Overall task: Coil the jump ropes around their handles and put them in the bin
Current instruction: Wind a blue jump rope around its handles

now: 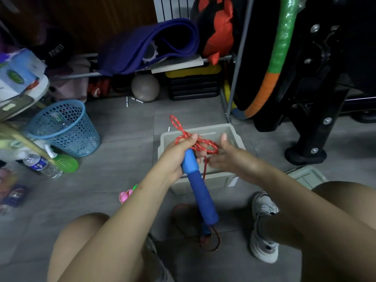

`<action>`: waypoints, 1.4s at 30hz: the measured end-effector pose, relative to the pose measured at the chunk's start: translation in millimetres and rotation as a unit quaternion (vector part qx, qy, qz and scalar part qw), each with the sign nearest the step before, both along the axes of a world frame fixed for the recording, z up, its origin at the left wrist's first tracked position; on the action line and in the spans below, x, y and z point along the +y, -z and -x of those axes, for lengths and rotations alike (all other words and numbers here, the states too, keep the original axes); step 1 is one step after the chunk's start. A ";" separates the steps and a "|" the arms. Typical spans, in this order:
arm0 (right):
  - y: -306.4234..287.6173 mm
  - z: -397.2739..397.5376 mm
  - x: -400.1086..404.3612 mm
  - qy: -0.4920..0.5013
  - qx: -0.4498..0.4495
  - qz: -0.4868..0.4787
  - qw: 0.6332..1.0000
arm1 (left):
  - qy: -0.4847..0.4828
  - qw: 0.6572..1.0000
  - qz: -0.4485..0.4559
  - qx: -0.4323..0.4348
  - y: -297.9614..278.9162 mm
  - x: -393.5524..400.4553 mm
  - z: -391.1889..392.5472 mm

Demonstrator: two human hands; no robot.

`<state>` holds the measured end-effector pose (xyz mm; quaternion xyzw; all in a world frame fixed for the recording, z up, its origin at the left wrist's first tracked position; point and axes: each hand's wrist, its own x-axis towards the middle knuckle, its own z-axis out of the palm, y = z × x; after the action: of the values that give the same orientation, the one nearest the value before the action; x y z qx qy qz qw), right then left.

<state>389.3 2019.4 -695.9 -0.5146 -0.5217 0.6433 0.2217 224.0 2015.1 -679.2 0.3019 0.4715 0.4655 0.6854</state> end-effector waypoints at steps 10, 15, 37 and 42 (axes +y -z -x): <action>-20.4 -35.6 2.9 -0.244 -0.362 -0.195 0.878 | -0.261 0.914 -0.064 0.302 12.5 25.2 53.3; -35.5 -24.2 7.0 -0.047 -0.087 -0.276 0.956 | 0.032 0.962 -0.088 0.255 9.2 -1.6 13.6; -24.3 -23.3 -0.3 -0.269 -0.301 -0.123 0.907 | -0.221 0.959 0.002 0.178 2.2 20.0 33.3; -29.5 -27.7 9.0 -0.056 -0.182 -0.244 0.951 | -0.010 0.945 -0.109 0.309 -5.3 8.7 36.0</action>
<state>417.0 2028.4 -666.4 -0.5229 -0.7220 0.4038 0.2054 187.9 2023.8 -673.9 0.4990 0.6098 0.4045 0.4642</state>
